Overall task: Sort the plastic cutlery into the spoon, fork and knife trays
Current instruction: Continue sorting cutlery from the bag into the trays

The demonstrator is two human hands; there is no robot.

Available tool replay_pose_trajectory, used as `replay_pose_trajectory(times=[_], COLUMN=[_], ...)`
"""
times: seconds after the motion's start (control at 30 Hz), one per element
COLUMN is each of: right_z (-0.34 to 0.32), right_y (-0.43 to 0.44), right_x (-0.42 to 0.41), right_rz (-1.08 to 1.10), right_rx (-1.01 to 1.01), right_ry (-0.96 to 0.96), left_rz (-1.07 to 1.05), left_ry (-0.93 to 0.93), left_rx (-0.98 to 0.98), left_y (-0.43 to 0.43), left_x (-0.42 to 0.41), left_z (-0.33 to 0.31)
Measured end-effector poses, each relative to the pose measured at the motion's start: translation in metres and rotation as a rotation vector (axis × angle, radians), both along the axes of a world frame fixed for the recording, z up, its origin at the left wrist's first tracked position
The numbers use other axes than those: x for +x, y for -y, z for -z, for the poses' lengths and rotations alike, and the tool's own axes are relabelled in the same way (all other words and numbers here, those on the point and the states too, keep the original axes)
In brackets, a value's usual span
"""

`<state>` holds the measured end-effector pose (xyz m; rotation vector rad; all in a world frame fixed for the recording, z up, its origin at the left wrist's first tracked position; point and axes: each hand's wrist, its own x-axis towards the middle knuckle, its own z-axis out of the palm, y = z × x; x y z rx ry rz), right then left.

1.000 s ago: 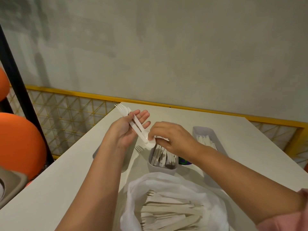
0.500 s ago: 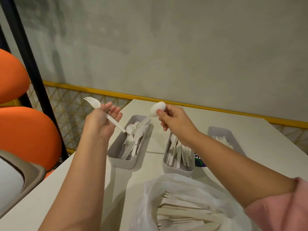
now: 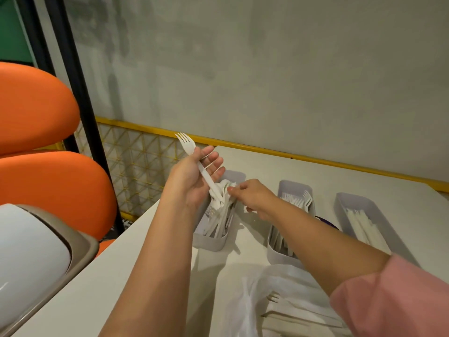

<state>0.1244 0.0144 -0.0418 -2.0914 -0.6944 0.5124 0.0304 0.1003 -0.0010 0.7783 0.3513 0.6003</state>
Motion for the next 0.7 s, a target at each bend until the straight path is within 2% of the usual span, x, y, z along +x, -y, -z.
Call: replay_pose_trajectory(times=[0.2,0.43,0.7], right_z=[0.006,0.004,-0.025], right_y=[0.000,0.004,0.031], right_x=[0.004,0.007,-0.016], right_rz=[-0.007,0.031,-0.127], right_rx=[-0.077,-0.064,0.091], right_ry=[0.040,0.208,0.105], left_rz=[0.023,0.044,0.054], left_ry=[-0.002,-0.004,-0.093], left_rx=[0.046,0.080,0.256], left_y=[0.002,0.001,0.006], left_x=[0.001,0.002,0.009], left_z=[0.000,0.005,0.015])
